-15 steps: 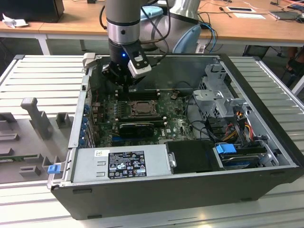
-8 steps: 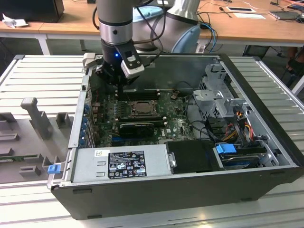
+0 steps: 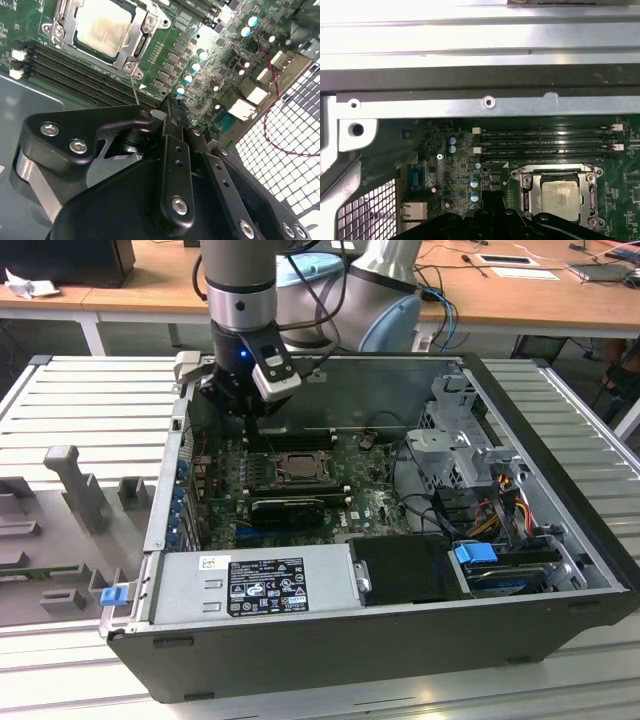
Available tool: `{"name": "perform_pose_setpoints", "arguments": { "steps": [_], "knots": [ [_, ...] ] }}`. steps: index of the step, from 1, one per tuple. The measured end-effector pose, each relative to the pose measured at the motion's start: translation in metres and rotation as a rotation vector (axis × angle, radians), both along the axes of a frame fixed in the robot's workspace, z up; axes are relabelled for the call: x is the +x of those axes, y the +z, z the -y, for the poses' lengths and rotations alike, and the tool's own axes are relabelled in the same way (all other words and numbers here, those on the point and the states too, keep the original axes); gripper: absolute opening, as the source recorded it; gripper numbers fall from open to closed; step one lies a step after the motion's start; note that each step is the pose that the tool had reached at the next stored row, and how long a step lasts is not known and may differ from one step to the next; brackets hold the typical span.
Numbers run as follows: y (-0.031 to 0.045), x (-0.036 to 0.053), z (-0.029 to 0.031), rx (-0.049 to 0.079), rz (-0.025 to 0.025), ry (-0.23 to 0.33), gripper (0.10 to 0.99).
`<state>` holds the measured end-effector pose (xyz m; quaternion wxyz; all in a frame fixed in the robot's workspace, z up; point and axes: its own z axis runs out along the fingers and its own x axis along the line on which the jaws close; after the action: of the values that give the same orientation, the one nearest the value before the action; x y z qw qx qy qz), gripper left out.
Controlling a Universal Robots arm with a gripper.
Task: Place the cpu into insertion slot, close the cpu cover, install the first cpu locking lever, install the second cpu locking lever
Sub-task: 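Install the first cpu locking lever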
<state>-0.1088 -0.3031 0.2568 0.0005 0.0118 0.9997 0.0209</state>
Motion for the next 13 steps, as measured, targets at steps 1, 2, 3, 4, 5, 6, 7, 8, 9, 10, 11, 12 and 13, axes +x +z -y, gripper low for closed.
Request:
{"name": "perform_pose_setpoints", "arguments": {
  "steps": [1,2,3,4,5,6,7,8,9,10,11,12,13],
  "knots": [
    [-0.0004,-0.0003,-0.0018,0.000,-0.0001,0.001,0.106],
    [-0.0009,-0.0006,-0.0040,0.000,0.0000,0.003,0.106],
    [-0.0013,-0.0006,-0.0076,0.000,0.0000,0.005,0.106],
    [-0.0014,-0.0007,-0.0106,0.000,-0.0001,0.006,0.106],
    [-0.0015,-0.0006,-0.0119,0.000,-0.0001,0.007,0.106],
    [-0.0016,-0.0004,-0.0129,0.000,-0.0001,0.008,0.106],
    [-0.0017,0.0001,-0.0137,0.000,-0.0002,0.009,0.106],
    [-0.0018,0.0011,-0.0143,-0.001,-0.0002,0.010,0.106],
    [-0.0019,0.0024,-0.0147,-0.001,-0.0002,0.010,0.106],
    [-0.0020,0.0040,-0.0148,-0.002,-0.0003,0.010,0.106],
    [-0.0021,0.0065,-0.0149,-0.002,-0.0002,0.010,0.106],
    [-0.0021,0.0081,-0.0149,-0.002,-0.0002,0.011,0.106],
    [-0.0023,0.0100,-0.0150,-0.002,0.0005,0.011,0.106]
  ]
}}
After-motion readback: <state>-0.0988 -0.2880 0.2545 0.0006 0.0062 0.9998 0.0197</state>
